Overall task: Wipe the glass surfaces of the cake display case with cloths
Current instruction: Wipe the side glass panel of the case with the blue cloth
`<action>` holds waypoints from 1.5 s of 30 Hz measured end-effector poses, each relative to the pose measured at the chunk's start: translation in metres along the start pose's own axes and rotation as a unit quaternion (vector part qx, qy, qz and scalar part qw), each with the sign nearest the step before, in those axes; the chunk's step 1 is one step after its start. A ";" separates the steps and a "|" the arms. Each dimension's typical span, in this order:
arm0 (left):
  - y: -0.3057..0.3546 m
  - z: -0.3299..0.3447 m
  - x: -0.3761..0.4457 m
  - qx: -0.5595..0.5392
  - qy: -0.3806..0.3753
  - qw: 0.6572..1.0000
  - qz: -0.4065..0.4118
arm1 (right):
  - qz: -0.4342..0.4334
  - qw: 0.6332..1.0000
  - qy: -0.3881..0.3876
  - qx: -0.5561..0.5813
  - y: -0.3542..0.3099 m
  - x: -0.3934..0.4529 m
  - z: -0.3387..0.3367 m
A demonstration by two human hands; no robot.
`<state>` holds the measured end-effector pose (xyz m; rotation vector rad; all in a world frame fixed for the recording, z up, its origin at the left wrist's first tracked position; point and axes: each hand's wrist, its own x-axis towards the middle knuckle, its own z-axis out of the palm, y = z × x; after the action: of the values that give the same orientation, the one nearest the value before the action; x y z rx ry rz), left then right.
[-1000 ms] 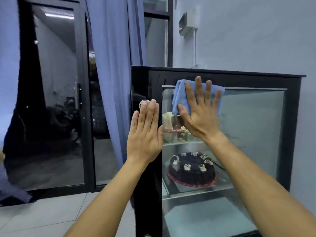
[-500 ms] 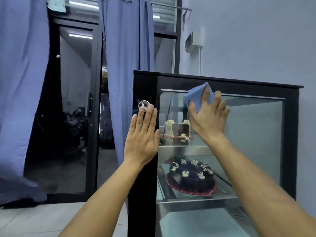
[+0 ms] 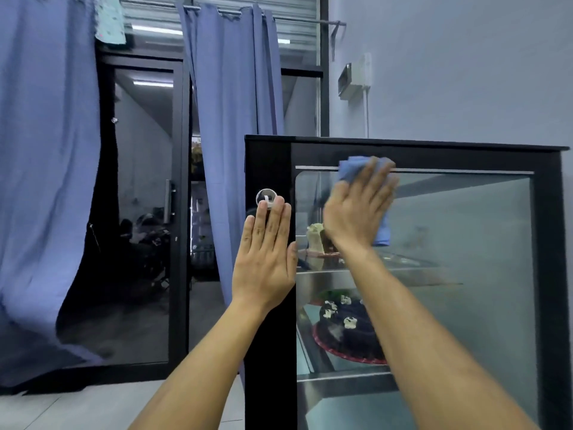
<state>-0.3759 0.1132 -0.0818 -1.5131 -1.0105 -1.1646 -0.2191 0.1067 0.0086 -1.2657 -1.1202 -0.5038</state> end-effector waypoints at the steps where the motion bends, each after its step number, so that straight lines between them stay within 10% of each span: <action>1: -0.001 0.000 -0.001 -0.004 0.002 1.000 0.002 | -0.091 0.996 -0.012 -0.016 -0.004 -0.002 0.003; 5: 0.001 0.000 -0.005 -0.010 0.006 1.000 -0.011 | -0.344 0.937 -0.030 -0.055 0.034 0.033 -0.008; 10: 0.009 0.001 -0.012 -0.013 0.005 0.999 -0.046 | -0.140 0.989 0.041 -0.017 0.000 0.013 0.006; 15: 0.017 0.002 -0.045 -0.020 -0.007 0.998 -0.053 | -0.488 0.868 -0.046 -0.083 -0.013 0.026 0.005; 21: 0.017 -0.001 -0.054 -0.023 -0.031 0.999 -0.028 | -0.319 0.947 -0.016 -0.015 -0.055 0.001 0.015; 26: 0.020 0.001 -0.081 -0.005 -0.044 0.999 -0.002 | -0.542 0.834 -0.059 -0.083 -0.044 0.031 0.009; 31: 0.020 0.001 -0.079 0.004 -0.045 0.999 -0.010 | -0.352 0.935 -0.032 -0.016 -0.070 -0.004 0.016; 37: 0.020 0.001 -0.080 -0.009 -0.041 0.999 -0.010 | -0.559 0.820 -0.090 -0.088 -0.040 0.027 0.003; 45: -0.003 -0.027 -0.038 -0.136 0.012 0.991 -0.005 | -0.296 0.955 -0.023 -0.024 -0.039 0.004 0.008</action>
<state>-0.3924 0.0858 -0.1157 -1.7037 -0.8697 -1.3674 -0.2528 0.1041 0.0301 -0.9685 -1.5391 -0.9551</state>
